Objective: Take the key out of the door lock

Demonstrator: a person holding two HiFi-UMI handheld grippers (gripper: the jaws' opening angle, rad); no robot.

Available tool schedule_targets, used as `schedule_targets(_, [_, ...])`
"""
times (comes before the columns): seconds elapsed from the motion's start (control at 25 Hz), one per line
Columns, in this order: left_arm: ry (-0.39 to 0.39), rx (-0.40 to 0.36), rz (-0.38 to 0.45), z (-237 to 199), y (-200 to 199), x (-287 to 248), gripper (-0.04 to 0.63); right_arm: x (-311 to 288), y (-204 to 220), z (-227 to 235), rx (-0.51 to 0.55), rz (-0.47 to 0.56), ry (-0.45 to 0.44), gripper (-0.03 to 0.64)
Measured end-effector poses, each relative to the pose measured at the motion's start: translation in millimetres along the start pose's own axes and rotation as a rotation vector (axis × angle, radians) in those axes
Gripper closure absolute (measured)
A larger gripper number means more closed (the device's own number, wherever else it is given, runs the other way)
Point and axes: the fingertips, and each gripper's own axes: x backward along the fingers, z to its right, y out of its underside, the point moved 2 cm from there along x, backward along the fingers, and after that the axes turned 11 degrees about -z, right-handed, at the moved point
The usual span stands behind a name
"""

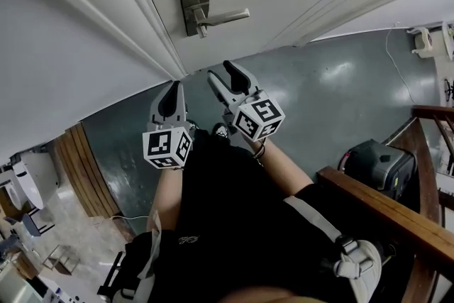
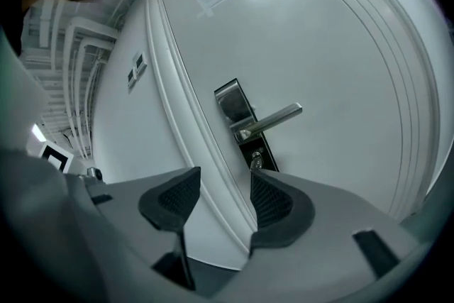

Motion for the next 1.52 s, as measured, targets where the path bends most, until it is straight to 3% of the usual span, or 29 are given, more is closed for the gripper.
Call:
schedule_targets(0.2, [-0.052, 0.003, 0.004, 5, 12, 0, 0.572, -5, 5, 12, -0.102, 0.005, -0.056, 0.387])
schedule_targets(0.44, [-0.080, 0.008, 0.008, 0, 13, -7, 0.572, -18, 3, 16, -0.123, 0.009, -0.079, 0.390])
schedule_targets(0.64, [-0.072, 0.019, 0.007, -12, 14, -18, 0.572, -38, 2, 22, -0.155, 0.012, -0.084, 0.391])
schedule_targets(0.88, [-0.047, 0.053, -0.014, -24, 20, -31, 0.572, -61, 0, 32, -0.311, 0.053, -0.117, 0.391])
schedule_targets(1.52, [0.027, 0.009, -0.076, -49, 5, -68, 0.572, -98, -6, 57, -0.552, 0.149, -0.140, 0.419])
